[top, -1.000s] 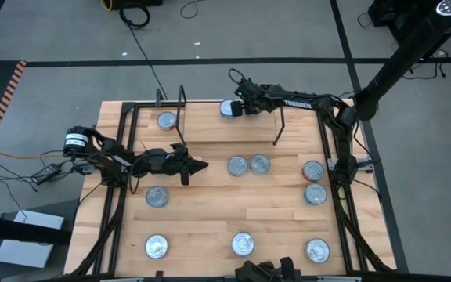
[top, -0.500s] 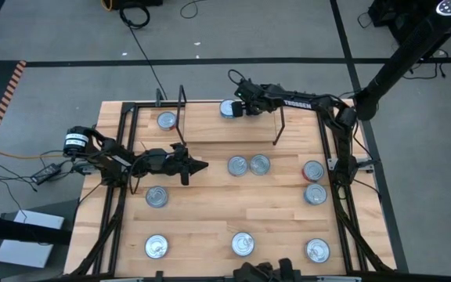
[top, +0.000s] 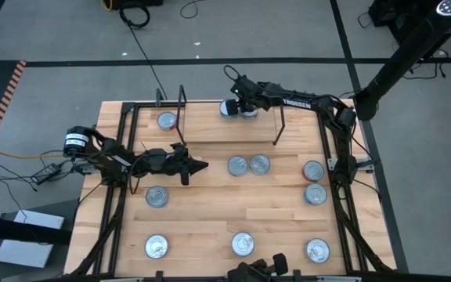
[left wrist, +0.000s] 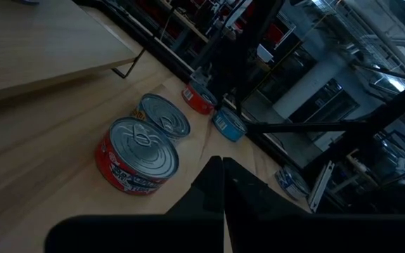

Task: Stack canned seafood by type on shelf
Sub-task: Adjust the shelf

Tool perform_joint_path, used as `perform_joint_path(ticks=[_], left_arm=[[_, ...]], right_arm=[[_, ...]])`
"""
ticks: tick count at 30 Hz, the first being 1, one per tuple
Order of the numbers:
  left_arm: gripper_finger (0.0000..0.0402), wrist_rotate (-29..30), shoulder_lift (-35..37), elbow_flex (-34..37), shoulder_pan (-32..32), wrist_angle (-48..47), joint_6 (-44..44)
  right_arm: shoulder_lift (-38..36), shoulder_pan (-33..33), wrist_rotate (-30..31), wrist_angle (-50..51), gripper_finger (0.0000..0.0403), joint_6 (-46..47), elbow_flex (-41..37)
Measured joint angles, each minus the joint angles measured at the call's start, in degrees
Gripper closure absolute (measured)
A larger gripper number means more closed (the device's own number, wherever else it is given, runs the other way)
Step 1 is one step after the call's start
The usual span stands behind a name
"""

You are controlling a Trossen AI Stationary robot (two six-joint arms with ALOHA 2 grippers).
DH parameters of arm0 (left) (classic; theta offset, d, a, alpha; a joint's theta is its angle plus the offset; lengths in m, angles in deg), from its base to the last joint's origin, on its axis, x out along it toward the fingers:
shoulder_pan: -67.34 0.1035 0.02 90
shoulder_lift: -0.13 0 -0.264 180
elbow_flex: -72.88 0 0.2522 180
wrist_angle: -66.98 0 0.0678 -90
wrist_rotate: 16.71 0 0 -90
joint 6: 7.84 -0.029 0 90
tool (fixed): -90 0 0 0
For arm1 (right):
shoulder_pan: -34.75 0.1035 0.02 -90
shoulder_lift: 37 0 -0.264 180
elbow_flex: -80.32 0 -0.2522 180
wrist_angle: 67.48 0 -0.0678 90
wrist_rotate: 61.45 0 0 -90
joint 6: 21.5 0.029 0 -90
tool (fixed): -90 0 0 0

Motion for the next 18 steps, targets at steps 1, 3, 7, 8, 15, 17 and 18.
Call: perform_joint_path(ticks=[1,3,7,8,15,17,18], left_arm=[[0.0401,0.0,0.0,0.0,0.0,0.0,0.0],[0.0401,0.0,0.0,0.0,0.0,0.0,0.0],[0.0401,0.0,0.0,0.0,0.0,0.0,0.13],[0.0401,0.0,0.0,0.0,0.0,-0.01,0.14],[0.0401,0.0,0.0,0.0,0.0,-0.02,0.37],[0.0401,0.0,0.0,0.0,0.0,-0.02,0.39],[0.0401,0.0,0.0,0.0,0.0,-0.02,0.39]], right_arm=[[0.22,0.01,0.31,0.39,0.0397,-0.22,0.0],[0.42,-0.1,0.35,0.74,0.0398,-0.46,-0.17],[0.4,-1.19,0.53,0.12,0.0398,-0.63,-1.99],[0.4,-1.49,0.36,0.67,0.0398,-0.82,-2.48],[0.09,-2.03,0.36,0.08,0.0398,-0.61,-4.2],[0.09,-2.01,0.99,0.29,0.0398,-0.51,-4.22],[0.09,-1.99,1.24,0.49,0.0398,-0.44,-4.22]])
